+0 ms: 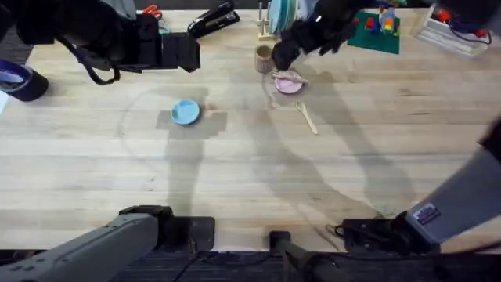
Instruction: Pick up a utensil and set it on the pink plate, then put the other utensil in the container.
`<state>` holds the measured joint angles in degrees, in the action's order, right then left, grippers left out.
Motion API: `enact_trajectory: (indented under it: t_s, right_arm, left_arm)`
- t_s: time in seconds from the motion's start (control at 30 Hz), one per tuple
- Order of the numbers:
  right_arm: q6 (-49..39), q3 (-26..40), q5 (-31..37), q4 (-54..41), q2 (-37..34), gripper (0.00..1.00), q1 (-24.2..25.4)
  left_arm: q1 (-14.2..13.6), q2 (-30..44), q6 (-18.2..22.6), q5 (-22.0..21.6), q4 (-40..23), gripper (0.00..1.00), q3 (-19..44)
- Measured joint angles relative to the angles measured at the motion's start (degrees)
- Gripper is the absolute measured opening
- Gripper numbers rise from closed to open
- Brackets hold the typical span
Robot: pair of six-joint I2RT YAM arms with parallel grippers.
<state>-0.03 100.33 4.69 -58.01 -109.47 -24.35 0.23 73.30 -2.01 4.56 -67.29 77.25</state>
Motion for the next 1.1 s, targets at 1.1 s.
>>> enact_trajectory:
  t_s: [1.1]
  right_arm:
    - [-1.29, 0.38, -8.6, -9.56, 22.4, 0.995, 11.61]
  left_arm:
    - [7.1, 19.72, 43.37, 36.7, 26.34, 0.992, -2.75]
